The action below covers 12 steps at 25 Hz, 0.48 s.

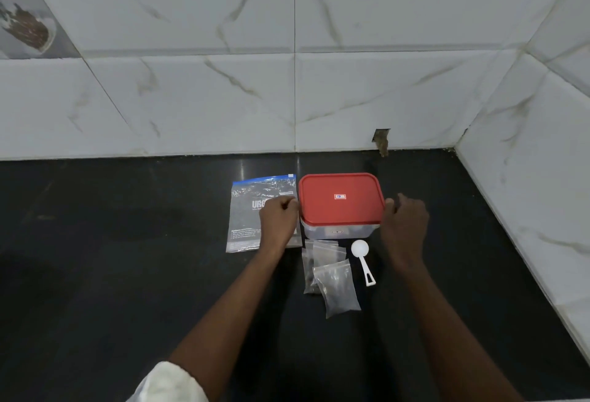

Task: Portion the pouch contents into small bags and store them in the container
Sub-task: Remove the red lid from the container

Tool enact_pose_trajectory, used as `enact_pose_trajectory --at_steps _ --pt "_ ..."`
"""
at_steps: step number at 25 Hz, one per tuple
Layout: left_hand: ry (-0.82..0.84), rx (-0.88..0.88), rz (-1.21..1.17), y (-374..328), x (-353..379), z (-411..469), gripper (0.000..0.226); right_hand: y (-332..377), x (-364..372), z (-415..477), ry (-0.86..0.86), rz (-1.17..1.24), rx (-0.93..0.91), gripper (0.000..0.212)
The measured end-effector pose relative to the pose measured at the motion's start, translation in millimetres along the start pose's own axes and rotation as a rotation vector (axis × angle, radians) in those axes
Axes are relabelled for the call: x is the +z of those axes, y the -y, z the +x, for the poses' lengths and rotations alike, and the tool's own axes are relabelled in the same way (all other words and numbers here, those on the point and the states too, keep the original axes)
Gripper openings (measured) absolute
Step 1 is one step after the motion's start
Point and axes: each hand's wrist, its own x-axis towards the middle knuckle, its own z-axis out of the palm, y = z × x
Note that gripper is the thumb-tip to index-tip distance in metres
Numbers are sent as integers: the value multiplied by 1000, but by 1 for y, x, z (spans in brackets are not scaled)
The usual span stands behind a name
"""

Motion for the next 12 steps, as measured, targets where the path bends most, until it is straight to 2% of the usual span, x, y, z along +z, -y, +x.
enact_pose_trajectory --at_steps 3,5,7,12 --pt "57 -87 103 -26 3 3 35 -1 3 25 189 -15 46 34" --pt "62 -108 173 -32 6 3 22 2 3 31 240 13 81 27" --pt "40 -134 208 -34 7 3 11 4 4 34 263 12 115 20" --pt "45 -180 263 -41 7 4 12 8 -4 38 281 -57 126 12"
